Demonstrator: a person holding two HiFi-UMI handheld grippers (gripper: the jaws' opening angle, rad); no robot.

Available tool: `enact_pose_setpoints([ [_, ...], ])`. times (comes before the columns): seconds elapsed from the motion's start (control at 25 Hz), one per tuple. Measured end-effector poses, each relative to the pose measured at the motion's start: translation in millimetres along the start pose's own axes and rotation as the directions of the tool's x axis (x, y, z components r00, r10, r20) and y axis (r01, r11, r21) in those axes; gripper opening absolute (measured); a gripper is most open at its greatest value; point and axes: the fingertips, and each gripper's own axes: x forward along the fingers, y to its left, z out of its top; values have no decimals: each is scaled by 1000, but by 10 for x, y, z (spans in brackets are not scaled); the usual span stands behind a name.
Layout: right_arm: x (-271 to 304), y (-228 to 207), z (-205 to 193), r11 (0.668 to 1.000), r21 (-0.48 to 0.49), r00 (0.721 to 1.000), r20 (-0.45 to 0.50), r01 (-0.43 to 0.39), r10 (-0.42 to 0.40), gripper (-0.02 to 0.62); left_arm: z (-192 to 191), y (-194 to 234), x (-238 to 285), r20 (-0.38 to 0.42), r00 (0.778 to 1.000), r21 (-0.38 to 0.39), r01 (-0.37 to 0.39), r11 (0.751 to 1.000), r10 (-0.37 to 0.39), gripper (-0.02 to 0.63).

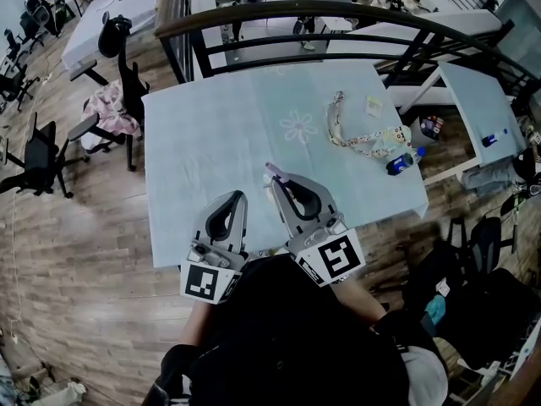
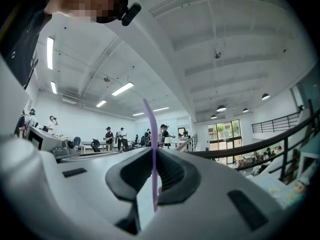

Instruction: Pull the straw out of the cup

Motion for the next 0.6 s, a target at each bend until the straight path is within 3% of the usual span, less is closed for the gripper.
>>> enact_pose_setpoints([
  [0.6, 4, -65, -49, 1000, -1, 1000, -10, 0, 0, 28, -51, -48, 84, 13, 1000, -6, 16, 1000, -16, 14],
])
